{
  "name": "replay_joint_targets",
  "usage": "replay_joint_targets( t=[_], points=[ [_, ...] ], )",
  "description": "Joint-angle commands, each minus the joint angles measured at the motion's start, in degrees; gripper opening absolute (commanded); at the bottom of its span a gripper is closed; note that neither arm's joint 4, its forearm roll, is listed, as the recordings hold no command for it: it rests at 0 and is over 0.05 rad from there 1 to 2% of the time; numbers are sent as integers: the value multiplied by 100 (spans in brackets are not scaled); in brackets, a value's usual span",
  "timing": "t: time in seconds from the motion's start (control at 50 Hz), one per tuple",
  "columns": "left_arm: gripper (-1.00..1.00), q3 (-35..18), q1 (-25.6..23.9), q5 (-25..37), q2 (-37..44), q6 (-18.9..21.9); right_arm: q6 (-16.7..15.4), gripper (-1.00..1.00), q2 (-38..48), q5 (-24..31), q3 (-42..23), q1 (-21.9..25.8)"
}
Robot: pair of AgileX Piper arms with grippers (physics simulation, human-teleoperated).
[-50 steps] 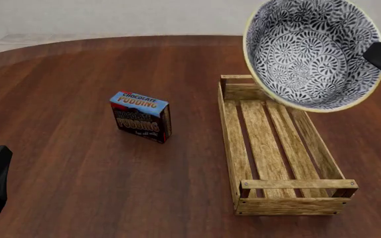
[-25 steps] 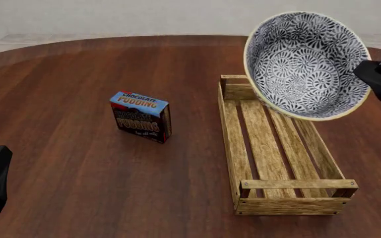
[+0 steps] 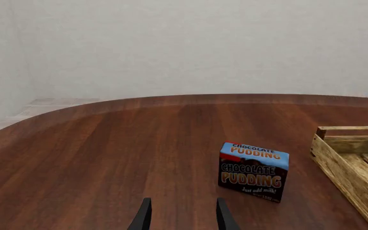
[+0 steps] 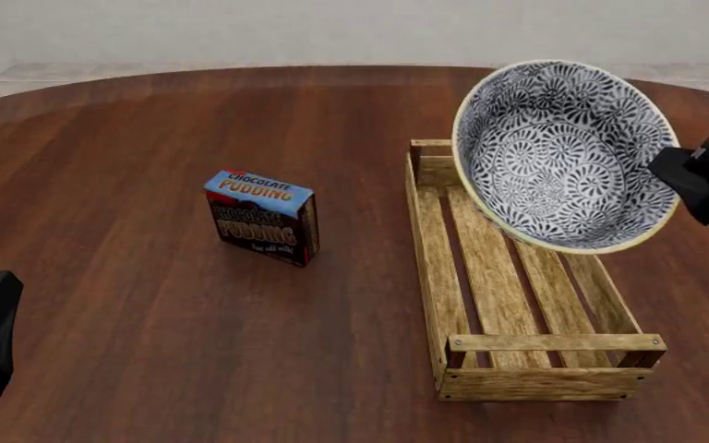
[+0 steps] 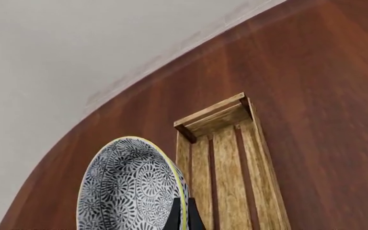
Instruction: Pick up the bowl on the left and put it in the tray.
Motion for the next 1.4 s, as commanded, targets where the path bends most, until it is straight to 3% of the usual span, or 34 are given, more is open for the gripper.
replay_joint_targets(
  t=[0.02, 0.64, 1.4],
  points=[
    [100, 0, 0, 0, 0, 0, 19, -100, -101, 36, 94, -24],
    [100, 0, 0, 0, 0, 0, 8, -100, -181, 34, 437, -7],
    [100, 0, 0, 0, 0, 0, 38, -100, 462, -764, 802, -198]
  ],
)
